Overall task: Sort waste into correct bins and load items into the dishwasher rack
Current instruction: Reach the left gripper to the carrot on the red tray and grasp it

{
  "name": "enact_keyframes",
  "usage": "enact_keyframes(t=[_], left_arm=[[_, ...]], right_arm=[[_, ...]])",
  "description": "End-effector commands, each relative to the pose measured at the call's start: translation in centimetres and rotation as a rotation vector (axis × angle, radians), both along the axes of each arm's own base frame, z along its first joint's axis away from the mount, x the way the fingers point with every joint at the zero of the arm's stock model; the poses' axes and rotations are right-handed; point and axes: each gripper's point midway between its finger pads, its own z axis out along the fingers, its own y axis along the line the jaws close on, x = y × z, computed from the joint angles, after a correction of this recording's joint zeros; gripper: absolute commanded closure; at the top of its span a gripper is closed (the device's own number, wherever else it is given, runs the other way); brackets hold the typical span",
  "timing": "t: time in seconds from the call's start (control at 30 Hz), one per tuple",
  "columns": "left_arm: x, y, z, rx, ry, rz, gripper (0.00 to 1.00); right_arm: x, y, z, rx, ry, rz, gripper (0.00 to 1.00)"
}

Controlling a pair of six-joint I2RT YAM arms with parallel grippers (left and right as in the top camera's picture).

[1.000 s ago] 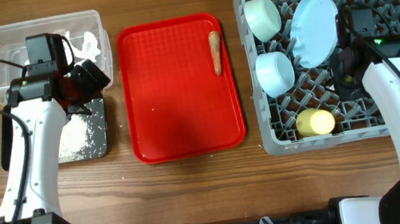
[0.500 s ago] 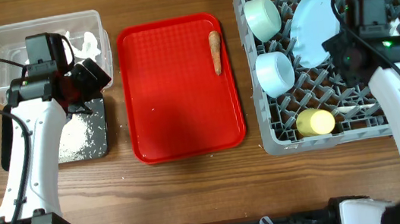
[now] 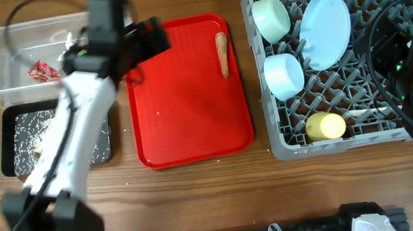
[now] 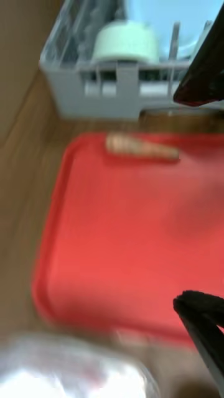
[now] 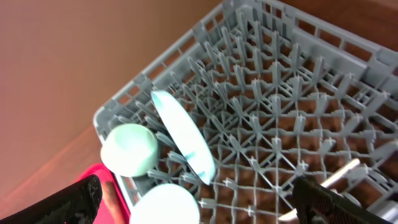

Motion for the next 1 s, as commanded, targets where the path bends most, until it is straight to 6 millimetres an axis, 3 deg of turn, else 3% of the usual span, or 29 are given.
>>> enact_keyframes(t=[0.0,0.13,0.23,0.33,0.57,0.83,0.9,0.97], left_arm=[[2.9,-5.5,-4.1,0.126,0.042,-0.156,0.01],[4.7,-8.8,-9.7,0.271,0.112,-0.293,0.01],[4.8,-10.6,-13.7,0.335,0.144,-0.404,0.01],[4.3,-11.6,-16.1,0.364,0.165,-0.46,0.01],[4.5,-13.7,-17.4,0.382,0.119,-0.52,0.04],[4.4,-12.8,-20.3,0.425,0.167,-0.503,0.11],[4.5,-12.9,-20.3,0.422,0.164,-0.5,0.17],[4.7,-13.0,-20.2,0.42,0.157,-0.499,0.29]], right_arm=[[-0.5,-0.3,-0.5,-0.023,0.047,0.0,0.0],[-1.1,0.1,-1.9,-0.005,0.114,0.017,0.0],[-1.7,0.2,-2.5,-0.003,0.145,0.018,0.0],[-1.9,0.2,-2.7,-0.003,0.158,0.018,0.0],[-2.0,0.2,-2.8,-0.002,0.166,0.019,0.0],[-2.3,0.2,-3.1,-0.001,0.184,0.018,0.0],[-2.3,0.2,-3.1,-0.001,0.184,0.018,0.0],[-2.4,0.2,-3.2,-0.001,0.186,0.018,0.0]])
